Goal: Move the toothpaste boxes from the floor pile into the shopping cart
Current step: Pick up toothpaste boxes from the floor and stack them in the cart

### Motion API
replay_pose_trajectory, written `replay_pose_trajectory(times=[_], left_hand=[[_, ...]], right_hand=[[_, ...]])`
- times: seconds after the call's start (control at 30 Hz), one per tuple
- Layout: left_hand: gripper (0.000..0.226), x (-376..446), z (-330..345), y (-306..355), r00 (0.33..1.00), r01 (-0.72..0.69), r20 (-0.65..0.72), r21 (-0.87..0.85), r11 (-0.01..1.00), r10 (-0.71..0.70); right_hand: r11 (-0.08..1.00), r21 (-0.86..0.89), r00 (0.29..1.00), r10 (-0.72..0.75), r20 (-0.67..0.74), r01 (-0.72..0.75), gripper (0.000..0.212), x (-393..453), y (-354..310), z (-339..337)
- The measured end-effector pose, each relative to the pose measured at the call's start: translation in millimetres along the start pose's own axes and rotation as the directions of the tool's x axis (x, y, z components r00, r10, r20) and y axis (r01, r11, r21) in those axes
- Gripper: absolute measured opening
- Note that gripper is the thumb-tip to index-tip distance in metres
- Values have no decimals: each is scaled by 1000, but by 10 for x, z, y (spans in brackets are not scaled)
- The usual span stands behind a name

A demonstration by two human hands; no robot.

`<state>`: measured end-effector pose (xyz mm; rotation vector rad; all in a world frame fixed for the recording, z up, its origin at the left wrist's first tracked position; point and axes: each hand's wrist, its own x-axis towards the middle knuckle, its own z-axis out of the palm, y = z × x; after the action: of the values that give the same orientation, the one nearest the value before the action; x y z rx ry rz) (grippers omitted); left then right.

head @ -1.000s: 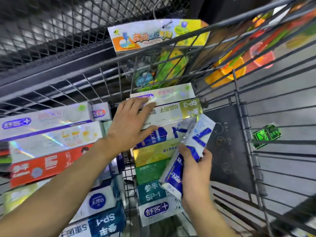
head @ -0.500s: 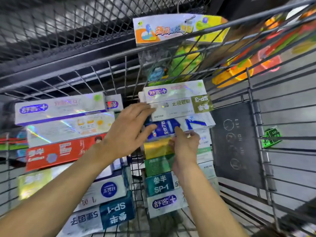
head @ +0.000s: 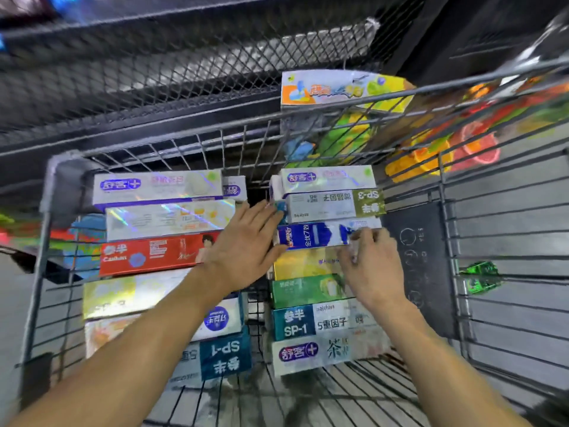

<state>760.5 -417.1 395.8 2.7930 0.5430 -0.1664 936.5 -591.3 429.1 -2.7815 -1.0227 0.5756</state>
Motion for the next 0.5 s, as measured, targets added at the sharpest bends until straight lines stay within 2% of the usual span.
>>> replay_pose_trajectory(times=[0.03,0.1,0.2,0.3,0.4,0.5], left_hand=[[71,-58,-66,37,999,21,26,4,1000,-21],[72,-200,-265,123,997,71,43,-4,997,-71],[72,-478,-709,262,988,157,-3,-8,988,-157],[68,-869,-1240,345,964,260,-73,72,963,-255],[65,-1483,-1720,300,903,411,-158,46,911,-399],[66,-2342,-2024,146,794,566,-285,25,824,-537]], right_hand=[[998,-14,998,-63,-3,63,47,-23,-27,-96],[983,-38,983,-180,-26,179,40,-84,-101,-300],[920,-148,926,-374,-50,363,36,-215,-257,-617],[838,-195,854,-520,-6,509,39,-392,-572,-917],[728,-189,742,-670,8,659,45,-597,-1167,-1127],[549,-196,568,-822,52,813,57,-937,-1994,-1296]])
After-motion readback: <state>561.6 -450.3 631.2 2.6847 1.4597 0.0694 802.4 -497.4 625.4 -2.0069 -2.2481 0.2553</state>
